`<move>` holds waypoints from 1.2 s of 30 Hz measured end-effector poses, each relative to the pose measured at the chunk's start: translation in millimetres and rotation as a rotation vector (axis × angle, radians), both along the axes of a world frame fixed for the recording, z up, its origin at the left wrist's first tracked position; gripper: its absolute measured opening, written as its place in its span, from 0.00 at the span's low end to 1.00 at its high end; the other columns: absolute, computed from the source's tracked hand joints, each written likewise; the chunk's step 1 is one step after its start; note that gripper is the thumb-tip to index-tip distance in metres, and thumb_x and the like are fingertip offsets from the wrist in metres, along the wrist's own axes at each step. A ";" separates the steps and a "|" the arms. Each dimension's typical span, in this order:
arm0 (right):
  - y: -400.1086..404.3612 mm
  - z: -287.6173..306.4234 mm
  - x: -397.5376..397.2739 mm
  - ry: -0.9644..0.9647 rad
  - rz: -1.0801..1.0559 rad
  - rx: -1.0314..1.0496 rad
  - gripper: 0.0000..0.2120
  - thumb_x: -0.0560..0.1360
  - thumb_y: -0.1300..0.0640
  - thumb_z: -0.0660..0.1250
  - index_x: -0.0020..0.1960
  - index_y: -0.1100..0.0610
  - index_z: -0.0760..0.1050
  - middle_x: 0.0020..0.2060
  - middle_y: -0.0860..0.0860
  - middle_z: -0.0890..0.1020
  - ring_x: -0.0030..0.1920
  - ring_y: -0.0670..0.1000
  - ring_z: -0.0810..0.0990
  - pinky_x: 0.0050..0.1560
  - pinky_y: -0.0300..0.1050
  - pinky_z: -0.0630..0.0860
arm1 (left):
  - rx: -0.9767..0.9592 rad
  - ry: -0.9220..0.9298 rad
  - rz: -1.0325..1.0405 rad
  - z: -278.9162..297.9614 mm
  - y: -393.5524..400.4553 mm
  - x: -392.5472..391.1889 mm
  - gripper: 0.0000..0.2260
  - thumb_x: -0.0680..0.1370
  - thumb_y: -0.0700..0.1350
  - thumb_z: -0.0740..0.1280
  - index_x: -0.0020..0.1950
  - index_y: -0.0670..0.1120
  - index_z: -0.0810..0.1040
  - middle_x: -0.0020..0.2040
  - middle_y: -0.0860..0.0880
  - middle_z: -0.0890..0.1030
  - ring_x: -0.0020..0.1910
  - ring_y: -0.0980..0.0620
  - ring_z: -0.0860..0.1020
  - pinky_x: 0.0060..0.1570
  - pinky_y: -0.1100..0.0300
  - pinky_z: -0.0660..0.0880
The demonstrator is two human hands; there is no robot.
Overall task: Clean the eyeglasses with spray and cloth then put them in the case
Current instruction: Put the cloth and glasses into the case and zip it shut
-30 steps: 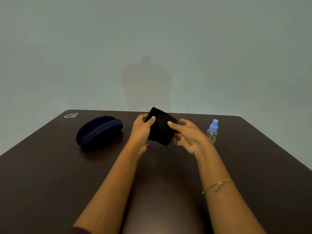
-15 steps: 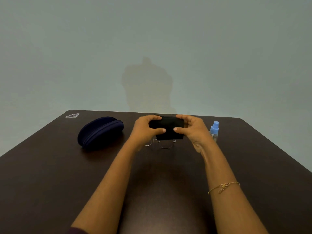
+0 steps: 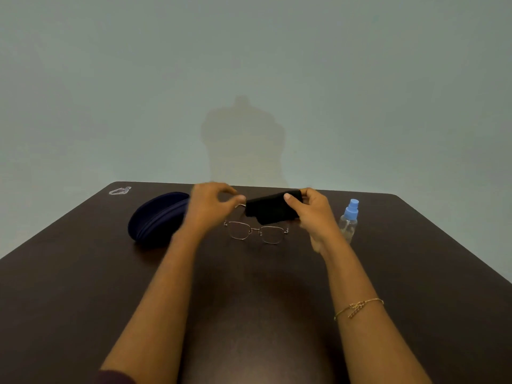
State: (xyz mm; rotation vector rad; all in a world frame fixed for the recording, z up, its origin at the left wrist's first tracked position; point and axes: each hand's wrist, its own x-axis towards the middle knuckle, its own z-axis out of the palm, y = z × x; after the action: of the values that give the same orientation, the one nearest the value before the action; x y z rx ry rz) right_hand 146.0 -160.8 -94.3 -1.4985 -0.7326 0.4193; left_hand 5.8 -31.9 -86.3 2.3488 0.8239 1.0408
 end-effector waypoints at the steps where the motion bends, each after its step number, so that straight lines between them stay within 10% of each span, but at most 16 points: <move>1: 2.6 0.6 -2.4 0.005 -0.029 0.007 0.01 0.75 0.58 0.65 0.46 0.54 0.73 0.50 0.56 0.80 0.53 0.54 0.78 0.55 0.55 0.78 | 0.088 0.004 0.117 1.6 10.9 -9.7 0.11 0.73 0.47 0.69 0.49 0.41 0.81 0.51 0.43 0.83 0.53 0.45 0.77 0.58 0.55 0.69; 9: 11.6 4.5 -15.6 0.166 -0.002 0.042 0.11 0.74 0.63 0.66 0.53 0.55 0.68 0.51 0.57 0.78 0.47 0.53 0.81 0.38 0.47 0.83 | -0.301 0.169 0.714 -32.8 75.7 -86.0 0.21 0.79 0.51 0.57 0.61 0.36 0.71 0.60 0.32 0.74 0.60 0.33 0.69 0.59 0.43 0.66; 18: 16.3 0.3 -24.8 0.148 0.057 0.005 0.09 0.74 0.64 0.65 0.44 0.52 0.68 0.43 0.54 0.79 0.46 0.53 0.81 0.38 0.43 0.82 | -0.412 0.025 0.411 -20.0 59.8 -66.1 0.09 0.73 0.48 0.69 0.48 0.44 0.78 0.54 0.41 0.80 0.52 0.43 0.76 0.50 0.51 0.72; 31: 27.9 -1.0 -56.2 0.268 0.212 -0.053 0.11 0.74 0.65 0.63 0.54 0.56 0.67 0.45 0.57 0.79 0.42 0.51 0.81 0.30 0.38 0.80 | -0.721 0.197 0.084 -6.3 42.9 -58.7 0.29 0.68 0.46 0.74 0.66 0.43 0.67 0.65 0.40 0.70 0.58 0.40 0.73 0.50 0.47 0.77; 36: 45.7 -5.1 -70.4 0.346 0.317 -0.109 0.17 0.74 0.68 0.63 0.58 0.58 0.63 0.46 0.56 0.75 0.43 0.51 0.80 0.31 0.39 0.81 | -0.799 0.248 -0.009 -2.0 44.2 -66.5 0.27 0.69 0.46 0.73 0.65 0.46 0.66 0.53 0.40 0.75 0.45 0.44 0.78 0.41 0.51 0.78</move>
State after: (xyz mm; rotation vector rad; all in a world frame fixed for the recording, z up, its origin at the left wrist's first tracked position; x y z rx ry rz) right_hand 75.6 -115.1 -99.4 -1.3630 -0.6778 0.9469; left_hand -60.7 12.4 -88.3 1.7864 1.0680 0.3030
